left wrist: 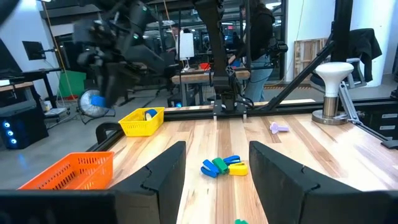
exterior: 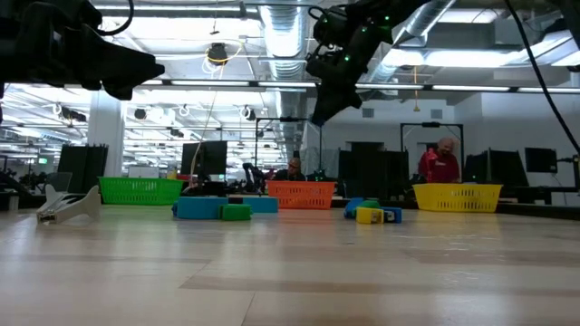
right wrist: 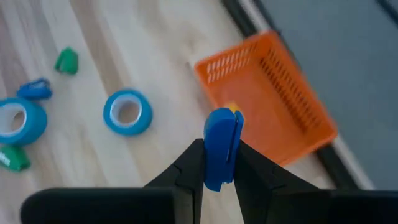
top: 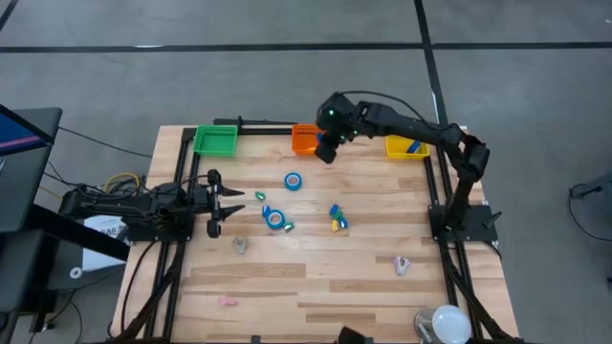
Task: Pick and place Stapler, Stapler remover, tape
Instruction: Put the blue stapler into the orange bin
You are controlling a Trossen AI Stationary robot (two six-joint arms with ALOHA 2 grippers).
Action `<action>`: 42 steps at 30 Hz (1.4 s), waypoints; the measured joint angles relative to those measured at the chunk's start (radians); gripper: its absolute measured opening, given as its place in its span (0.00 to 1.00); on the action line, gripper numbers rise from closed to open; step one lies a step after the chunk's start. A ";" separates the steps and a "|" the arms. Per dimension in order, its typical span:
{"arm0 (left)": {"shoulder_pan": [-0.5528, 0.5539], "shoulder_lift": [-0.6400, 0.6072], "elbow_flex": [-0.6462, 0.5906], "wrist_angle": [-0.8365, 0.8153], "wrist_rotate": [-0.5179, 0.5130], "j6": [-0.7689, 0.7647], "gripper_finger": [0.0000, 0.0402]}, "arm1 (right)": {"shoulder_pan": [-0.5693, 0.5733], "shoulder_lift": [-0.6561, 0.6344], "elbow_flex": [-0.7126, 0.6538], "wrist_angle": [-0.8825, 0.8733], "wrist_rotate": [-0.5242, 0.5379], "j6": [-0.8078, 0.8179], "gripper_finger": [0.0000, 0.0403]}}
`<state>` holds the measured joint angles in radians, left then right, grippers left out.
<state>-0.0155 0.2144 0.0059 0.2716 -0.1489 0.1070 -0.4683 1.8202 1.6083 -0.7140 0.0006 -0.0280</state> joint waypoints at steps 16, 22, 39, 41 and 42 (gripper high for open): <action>0.000 0.000 0.000 0.000 0.000 0.000 0.42 | -0.075 0.047 -0.030 0.175 0.000 -0.080 0.15; 0.000 0.004 0.000 0.003 0.001 0.000 0.42 | -0.088 0.141 -0.028 0.205 0.000 -0.086 0.15; 0.000 0.004 0.000 0.009 0.000 0.000 0.42 | -0.096 0.263 -0.027 0.238 -0.004 -0.087 0.15; 0.000 0.004 0.000 0.011 0.000 0.000 0.42 | -0.096 0.263 -0.027 0.245 -0.004 -0.087 0.15; 0.000 0.004 0.000 0.012 0.000 0.000 0.42 | -0.096 0.263 -0.027 0.250 -0.004 -0.087 0.15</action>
<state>-0.0154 0.2180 0.0059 0.2838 -0.1486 0.1070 -0.5640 2.0834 1.5810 -0.4644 -0.0032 -0.1150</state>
